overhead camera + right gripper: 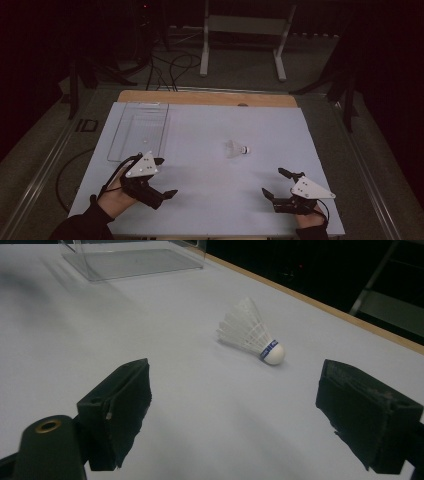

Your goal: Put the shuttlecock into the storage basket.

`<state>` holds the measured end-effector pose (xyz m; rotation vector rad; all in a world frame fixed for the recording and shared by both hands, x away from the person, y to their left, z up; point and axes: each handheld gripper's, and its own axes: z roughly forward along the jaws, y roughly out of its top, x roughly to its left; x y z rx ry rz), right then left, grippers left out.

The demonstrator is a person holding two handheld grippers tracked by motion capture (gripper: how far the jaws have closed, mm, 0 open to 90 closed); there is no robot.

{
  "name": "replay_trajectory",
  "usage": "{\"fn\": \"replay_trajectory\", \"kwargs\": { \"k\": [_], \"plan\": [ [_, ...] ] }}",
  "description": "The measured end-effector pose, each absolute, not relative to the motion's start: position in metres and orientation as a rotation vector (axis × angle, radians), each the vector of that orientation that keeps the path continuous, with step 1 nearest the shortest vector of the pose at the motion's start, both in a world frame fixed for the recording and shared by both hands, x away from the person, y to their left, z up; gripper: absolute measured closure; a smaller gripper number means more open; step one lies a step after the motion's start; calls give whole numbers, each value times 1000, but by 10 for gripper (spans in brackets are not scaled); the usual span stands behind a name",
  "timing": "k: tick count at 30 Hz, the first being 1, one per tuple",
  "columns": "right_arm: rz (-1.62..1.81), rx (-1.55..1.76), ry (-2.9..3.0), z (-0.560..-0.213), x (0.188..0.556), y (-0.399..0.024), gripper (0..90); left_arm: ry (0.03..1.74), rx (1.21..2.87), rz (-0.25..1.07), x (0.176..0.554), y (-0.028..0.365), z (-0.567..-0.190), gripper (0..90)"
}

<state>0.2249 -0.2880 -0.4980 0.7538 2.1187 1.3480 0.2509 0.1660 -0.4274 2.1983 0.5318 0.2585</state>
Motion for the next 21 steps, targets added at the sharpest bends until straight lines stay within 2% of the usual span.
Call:
{"fn": "replay_trajectory", "kwargs": {
  "k": [21],
  "plan": [
    [1341,750,2127,-498,225,-288,143,440,2291,218,271,132,-422,0]
  ]
}}
